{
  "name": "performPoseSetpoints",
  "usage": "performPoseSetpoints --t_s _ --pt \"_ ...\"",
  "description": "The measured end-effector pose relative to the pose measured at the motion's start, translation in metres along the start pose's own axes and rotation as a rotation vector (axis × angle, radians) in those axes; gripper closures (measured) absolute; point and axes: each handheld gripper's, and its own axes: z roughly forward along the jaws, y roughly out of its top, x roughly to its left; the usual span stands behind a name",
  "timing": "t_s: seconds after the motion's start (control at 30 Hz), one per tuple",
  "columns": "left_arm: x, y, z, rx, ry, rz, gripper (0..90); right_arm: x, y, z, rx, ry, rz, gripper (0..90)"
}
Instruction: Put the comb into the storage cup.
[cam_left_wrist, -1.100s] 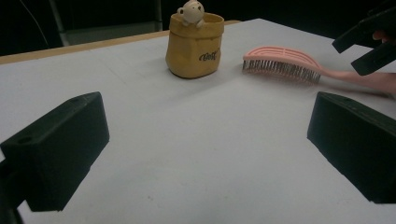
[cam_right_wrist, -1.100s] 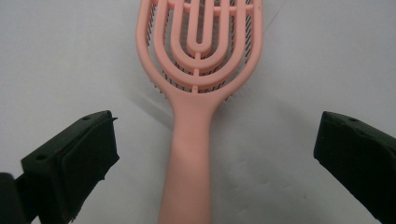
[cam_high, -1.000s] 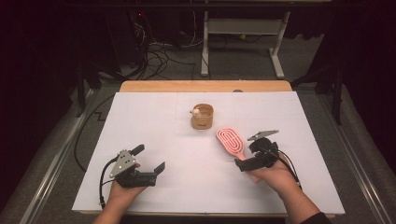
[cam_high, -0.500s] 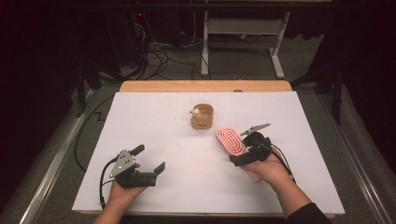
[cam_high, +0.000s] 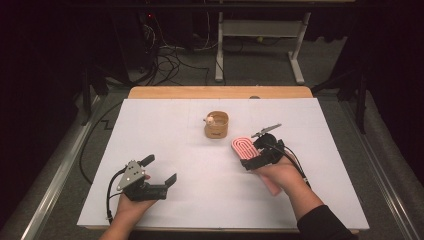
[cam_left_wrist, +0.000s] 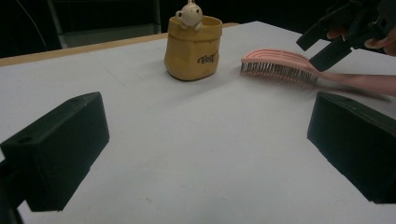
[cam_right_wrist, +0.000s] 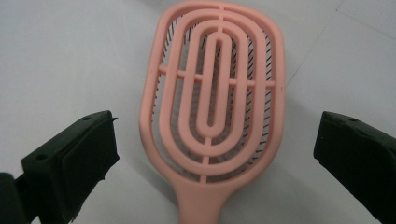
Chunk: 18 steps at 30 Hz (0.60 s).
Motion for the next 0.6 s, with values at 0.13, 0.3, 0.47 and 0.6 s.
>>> performPoseSetpoints --t_s 0.13,0.3,0.47,0.6 --pt "0.000 0.000 0.000 -0.002 -0.001 0.000 0.0 -0.001 0.005 0.004 0.003 -0.008 0.006 0.3" --pt "0.000 0.000 0.000 -0.004 -0.002 -0.001 0.0 -0.003 0.012 0.011 0.009 -0.014 0.010 0.4" --pt "0.000 0.000 0.000 -0.004 -0.002 -0.005 0.0 -0.002 0.016 0.017 0.018 -0.009 0.009 0.5" --pt "0.000 0.000 -0.001 -0.011 -0.002 -0.009 0.0 0.001 0.021 0.019 0.017 -0.007 0.015 0.6"
